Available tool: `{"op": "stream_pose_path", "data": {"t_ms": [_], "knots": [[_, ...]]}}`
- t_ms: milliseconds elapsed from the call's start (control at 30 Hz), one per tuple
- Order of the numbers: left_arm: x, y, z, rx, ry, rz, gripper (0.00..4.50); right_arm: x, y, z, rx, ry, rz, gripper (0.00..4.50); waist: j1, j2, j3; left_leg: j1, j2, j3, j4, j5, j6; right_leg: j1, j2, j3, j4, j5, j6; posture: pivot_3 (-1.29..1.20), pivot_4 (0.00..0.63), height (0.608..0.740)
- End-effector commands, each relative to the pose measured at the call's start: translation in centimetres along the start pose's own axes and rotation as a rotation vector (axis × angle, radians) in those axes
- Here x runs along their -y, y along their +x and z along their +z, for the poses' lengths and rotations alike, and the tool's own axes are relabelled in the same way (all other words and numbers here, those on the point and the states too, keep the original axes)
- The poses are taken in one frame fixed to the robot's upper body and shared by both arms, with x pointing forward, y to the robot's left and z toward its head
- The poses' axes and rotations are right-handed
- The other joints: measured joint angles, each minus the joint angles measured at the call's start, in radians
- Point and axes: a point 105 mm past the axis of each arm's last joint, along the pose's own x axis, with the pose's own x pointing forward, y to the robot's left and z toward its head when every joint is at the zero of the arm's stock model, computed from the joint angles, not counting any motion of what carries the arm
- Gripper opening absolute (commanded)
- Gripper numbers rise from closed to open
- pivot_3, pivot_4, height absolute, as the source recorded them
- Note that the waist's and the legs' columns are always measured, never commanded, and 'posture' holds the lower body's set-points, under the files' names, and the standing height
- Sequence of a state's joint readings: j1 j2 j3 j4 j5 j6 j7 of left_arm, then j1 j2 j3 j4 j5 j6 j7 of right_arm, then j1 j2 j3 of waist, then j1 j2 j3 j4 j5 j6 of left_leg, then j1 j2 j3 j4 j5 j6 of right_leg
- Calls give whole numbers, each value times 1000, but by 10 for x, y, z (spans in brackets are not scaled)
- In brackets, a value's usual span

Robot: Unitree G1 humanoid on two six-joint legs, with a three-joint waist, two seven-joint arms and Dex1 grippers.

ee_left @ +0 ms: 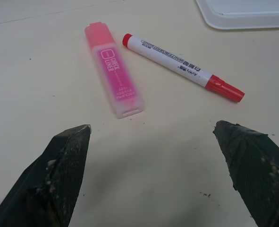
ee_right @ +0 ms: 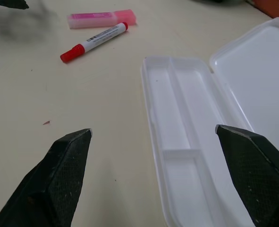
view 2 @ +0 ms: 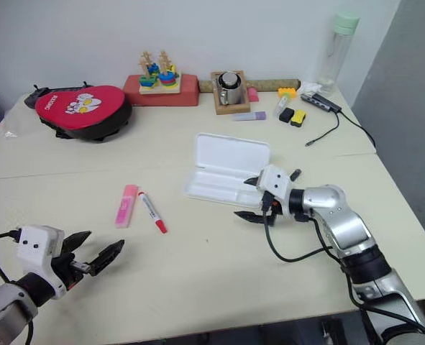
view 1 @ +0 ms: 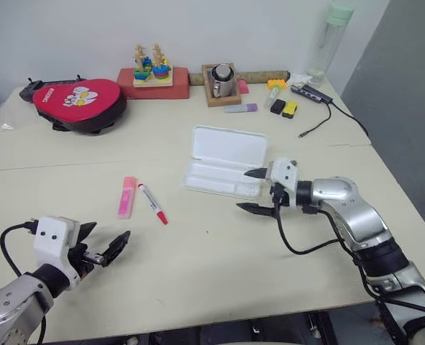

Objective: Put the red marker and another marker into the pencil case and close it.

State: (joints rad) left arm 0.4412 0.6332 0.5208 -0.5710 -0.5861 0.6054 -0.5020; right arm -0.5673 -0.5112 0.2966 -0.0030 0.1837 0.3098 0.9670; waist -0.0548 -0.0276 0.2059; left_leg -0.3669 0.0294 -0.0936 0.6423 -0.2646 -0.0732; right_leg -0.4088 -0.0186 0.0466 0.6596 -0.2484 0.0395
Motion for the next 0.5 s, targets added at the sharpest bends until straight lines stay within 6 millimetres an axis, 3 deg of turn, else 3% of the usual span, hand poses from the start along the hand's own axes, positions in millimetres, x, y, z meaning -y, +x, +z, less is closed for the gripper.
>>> {"op": "stream_pose_path", "data": {"t_ms": [33,267,500], "knots": [[3,2,7,-4,100,-9,4500,9,7,8,-31,-74,48,4424,1,0,0,0,0,0,0,0,0,0,0,0,0,0,0,0,150,740],[4,4,5,-10,119,-5,4500,13,4,-8,-159,-106,137,4424,1,0,0,0,0,-1,-1,0,0,-1,0,-1,0,0,0,0,150,740],[8,6,-3,-24,118,-9,4500,0,0,-17,-201,-106,221,4424,0,0,0,0,0,-1,-1,0,0,-1,0,-1,1,0,0,0,150,740]]}}
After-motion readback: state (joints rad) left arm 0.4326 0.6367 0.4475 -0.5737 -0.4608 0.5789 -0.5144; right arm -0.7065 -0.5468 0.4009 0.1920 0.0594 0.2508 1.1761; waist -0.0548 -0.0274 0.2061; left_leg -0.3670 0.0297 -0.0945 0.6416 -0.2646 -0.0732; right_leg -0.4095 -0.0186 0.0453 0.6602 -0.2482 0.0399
